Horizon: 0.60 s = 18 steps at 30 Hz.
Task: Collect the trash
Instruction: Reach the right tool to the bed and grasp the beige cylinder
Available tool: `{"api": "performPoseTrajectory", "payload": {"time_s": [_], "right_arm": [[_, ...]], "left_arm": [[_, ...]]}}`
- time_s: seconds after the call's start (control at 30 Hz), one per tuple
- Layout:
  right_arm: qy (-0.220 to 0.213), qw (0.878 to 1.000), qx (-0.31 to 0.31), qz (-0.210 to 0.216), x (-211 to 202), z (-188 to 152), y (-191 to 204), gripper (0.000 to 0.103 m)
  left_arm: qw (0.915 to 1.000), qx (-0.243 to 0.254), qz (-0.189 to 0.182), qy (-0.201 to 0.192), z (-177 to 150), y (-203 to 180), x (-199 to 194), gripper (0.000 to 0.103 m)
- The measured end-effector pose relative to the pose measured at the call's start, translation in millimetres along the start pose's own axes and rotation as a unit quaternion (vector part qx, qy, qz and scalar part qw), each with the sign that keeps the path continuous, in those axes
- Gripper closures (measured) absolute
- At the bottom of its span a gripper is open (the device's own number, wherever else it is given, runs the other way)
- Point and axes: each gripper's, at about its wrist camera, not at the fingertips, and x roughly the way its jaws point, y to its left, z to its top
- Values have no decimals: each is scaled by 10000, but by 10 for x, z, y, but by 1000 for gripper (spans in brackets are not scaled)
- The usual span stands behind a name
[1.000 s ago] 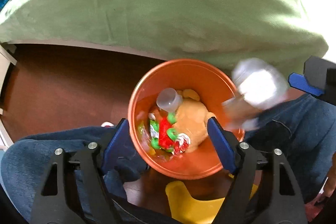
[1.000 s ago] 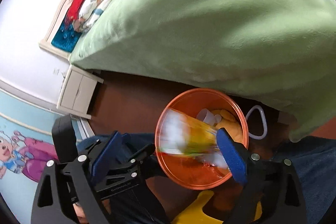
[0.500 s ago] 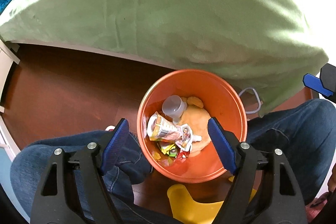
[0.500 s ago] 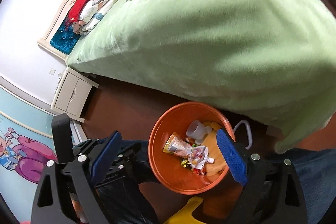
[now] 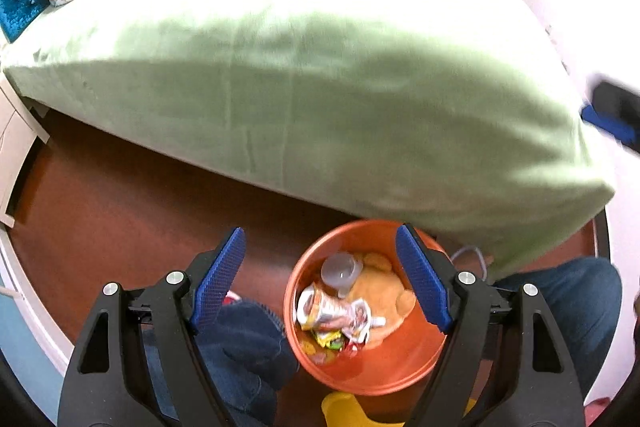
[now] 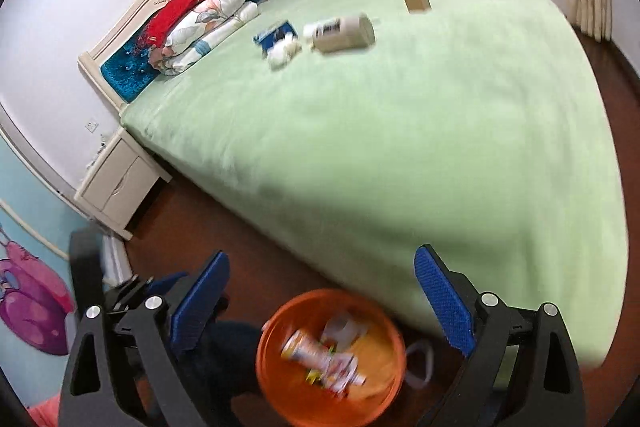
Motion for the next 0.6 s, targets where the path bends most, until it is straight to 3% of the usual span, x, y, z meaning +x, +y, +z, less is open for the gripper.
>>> {"api": "performPoseTrajectory", "payload": {"time_s": [0.27,0.4,0.6], "right_arm": [[-203,9945,-618,-817,740,1222,130,9],[-291,9883,-357,-1456,1225,1767,119,7],[-206,9758,-51,-2176,1846,2216,149,5]], "left_arm": [[9998,-97,-10,-147,289,72,8,27],[9998,-157,-44,-148,397,104,52,27],[9995,-263,-64,-137,520,173,128,27]]}}
